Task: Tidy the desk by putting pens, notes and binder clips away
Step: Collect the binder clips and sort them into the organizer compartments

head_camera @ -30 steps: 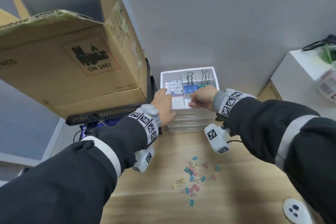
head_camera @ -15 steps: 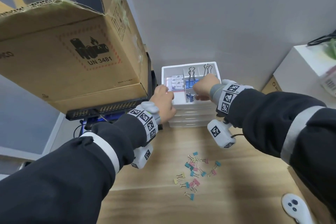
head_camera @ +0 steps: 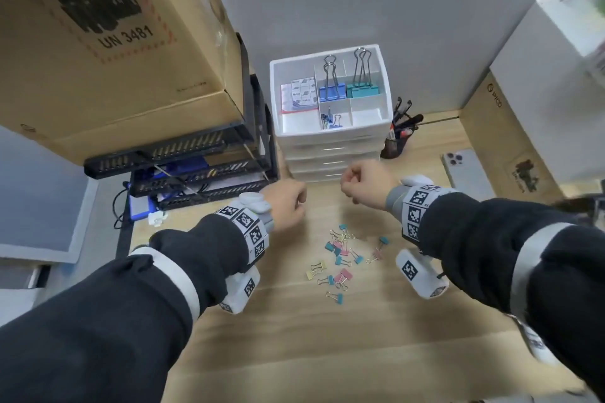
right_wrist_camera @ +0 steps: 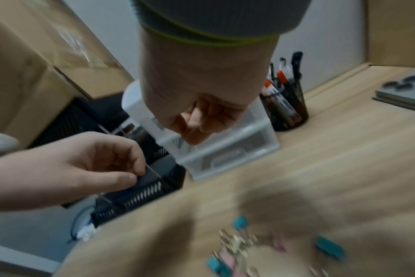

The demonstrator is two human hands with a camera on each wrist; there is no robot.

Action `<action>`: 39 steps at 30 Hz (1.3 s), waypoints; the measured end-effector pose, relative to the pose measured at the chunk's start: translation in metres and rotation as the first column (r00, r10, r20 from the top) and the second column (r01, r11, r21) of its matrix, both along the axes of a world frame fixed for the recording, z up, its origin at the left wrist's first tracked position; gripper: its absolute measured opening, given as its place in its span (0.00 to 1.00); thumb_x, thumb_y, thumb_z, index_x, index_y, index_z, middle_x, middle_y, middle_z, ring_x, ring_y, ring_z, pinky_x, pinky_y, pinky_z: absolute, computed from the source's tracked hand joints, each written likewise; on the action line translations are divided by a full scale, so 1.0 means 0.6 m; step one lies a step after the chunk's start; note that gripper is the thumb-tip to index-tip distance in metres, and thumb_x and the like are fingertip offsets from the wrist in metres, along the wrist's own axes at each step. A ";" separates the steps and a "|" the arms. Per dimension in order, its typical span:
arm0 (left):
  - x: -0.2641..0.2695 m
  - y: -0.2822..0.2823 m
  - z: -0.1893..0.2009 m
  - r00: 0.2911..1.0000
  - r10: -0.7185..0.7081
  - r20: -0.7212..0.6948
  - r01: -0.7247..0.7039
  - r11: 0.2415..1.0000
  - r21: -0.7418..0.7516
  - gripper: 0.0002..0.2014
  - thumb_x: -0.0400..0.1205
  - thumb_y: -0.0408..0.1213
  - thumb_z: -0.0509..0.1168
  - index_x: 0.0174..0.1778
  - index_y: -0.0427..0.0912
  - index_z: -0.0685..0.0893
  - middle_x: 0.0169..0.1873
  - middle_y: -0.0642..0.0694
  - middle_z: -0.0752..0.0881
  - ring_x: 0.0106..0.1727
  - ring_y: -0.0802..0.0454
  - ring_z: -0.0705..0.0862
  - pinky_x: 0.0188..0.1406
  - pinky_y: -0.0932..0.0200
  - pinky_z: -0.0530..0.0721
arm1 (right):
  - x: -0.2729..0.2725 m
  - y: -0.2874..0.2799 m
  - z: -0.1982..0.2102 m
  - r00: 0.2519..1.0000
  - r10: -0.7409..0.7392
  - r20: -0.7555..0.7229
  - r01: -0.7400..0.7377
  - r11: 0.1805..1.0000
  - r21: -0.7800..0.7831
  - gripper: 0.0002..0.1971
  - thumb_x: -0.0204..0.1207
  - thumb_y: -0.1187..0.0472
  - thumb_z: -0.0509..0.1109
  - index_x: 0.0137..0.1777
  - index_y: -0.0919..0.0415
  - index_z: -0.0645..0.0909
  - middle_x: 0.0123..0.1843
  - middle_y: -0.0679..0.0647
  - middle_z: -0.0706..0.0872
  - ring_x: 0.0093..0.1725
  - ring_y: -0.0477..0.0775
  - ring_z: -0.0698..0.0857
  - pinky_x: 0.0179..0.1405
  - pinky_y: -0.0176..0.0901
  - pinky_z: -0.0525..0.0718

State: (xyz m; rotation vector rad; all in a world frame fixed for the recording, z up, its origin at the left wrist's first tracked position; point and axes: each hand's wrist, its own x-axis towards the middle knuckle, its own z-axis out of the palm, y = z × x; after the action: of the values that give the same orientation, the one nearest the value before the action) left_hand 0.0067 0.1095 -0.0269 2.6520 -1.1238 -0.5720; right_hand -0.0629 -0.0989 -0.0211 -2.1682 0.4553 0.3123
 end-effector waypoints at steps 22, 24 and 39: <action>-0.168 -0.058 -0.173 0.935 -0.249 -0.253 0.311 0.918 0.246 0.07 0.71 0.38 0.71 0.34 0.50 0.78 0.35 0.54 0.80 0.41 0.48 0.82 0.36 0.54 0.83 | -0.187 -0.003 -0.239 0.894 0.405 -0.193 -0.446 0.853 -0.272 0.13 0.70 0.67 0.67 0.53 0.56 0.85 0.49 0.49 0.80 0.49 0.56 0.83 0.40 0.40 0.71; -0.176 -0.062 -0.180 0.935 -0.268 -0.234 0.325 0.910 0.257 0.07 0.73 0.40 0.72 0.36 0.50 0.78 0.33 0.58 0.75 0.40 0.50 0.80 0.34 0.56 0.79 | -0.191 0.000 -0.238 0.904 0.389 -0.176 -0.419 0.888 -0.189 0.11 0.70 0.66 0.68 0.51 0.59 0.86 0.48 0.49 0.75 0.49 0.56 0.81 0.43 0.42 0.75; -0.190 -0.037 -0.215 0.979 -0.067 -0.193 0.104 0.976 0.190 0.18 0.75 0.45 0.73 0.59 0.48 0.78 0.49 0.52 0.87 0.50 0.47 0.85 0.39 0.55 0.79 | -0.195 0.044 -0.238 0.861 0.477 -0.173 -0.496 0.865 -0.082 0.18 0.69 0.63 0.70 0.49 0.43 0.67 0.39 0.44 0.77 0.39 0.51 0.79 0.30 0.37 0.68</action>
State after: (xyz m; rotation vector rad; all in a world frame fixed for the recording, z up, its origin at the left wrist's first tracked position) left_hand -0.1075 0.0870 -0.1560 2.6526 -1.1854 -0.9747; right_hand -0.1797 -0.0727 -0.1638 -2.3726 -0.0106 0.7468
